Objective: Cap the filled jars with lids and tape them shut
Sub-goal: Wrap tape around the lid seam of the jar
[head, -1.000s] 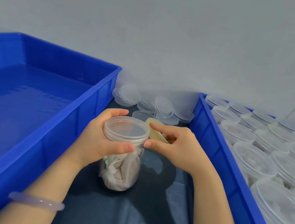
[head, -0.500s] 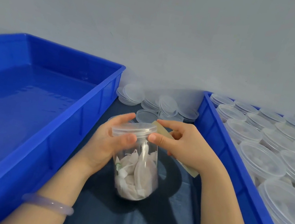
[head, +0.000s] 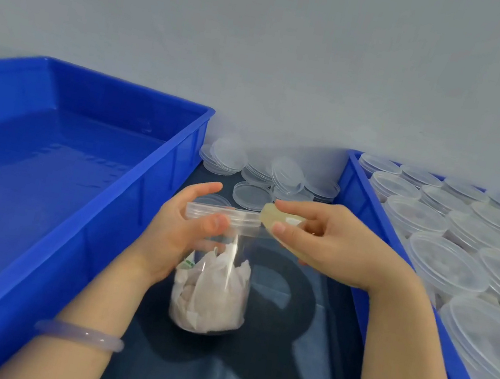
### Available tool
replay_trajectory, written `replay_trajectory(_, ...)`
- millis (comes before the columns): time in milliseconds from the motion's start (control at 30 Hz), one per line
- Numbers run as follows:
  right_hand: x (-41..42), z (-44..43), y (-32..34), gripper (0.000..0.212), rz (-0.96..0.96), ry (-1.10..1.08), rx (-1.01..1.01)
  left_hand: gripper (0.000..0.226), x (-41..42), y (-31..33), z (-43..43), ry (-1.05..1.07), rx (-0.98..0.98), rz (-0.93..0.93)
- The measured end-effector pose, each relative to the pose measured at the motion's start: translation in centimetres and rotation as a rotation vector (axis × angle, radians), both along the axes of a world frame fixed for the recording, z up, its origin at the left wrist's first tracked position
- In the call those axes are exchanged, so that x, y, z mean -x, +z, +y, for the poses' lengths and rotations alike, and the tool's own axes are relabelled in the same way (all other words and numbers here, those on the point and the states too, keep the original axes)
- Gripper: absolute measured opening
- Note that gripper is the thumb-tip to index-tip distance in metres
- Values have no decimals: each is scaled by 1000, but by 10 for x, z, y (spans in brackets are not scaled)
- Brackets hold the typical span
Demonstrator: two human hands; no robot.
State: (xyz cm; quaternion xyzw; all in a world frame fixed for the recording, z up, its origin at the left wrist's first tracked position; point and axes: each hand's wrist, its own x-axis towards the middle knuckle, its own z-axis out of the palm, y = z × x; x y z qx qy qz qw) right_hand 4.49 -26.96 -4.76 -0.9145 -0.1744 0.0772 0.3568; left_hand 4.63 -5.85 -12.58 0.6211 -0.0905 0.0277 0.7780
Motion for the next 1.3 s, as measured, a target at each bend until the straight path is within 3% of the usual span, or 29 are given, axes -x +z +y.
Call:
replay_trajectory(133, 5, -4, 7, 56, 22, 5, 30, 109, 1, 2, 3, -25, -13, 38)
replay_trajectory(267, 3, -1, 5, 46, 3, -15, 27, 113, 4, 5, 2, -41, -2, 49)
replay_trajectory(667, -5, 1, -4, 87, 80, 32, -37, 117, 11, 3, 3, -244, 30, -54)
replay_trajectory(800, -5, -2, -1, 85, 41, 50, -47, 108, 9, 2, 2, -262, 2, -83)
replay_trajectory(1067, -8, 0, -7, 89, -41, -99, -43, 119, 9, 0, -1, -33, -134, -94)
replay_trajectory(1167, -9, 8, -8, 77, -102, -145, 31, 119, 10, -2, -20, 187, -277, -152)
replay_trajectory(1300, -5, 11, -3, 65, 19, 15, 88, 105, 6, -2, -22, 326, -254, -128)
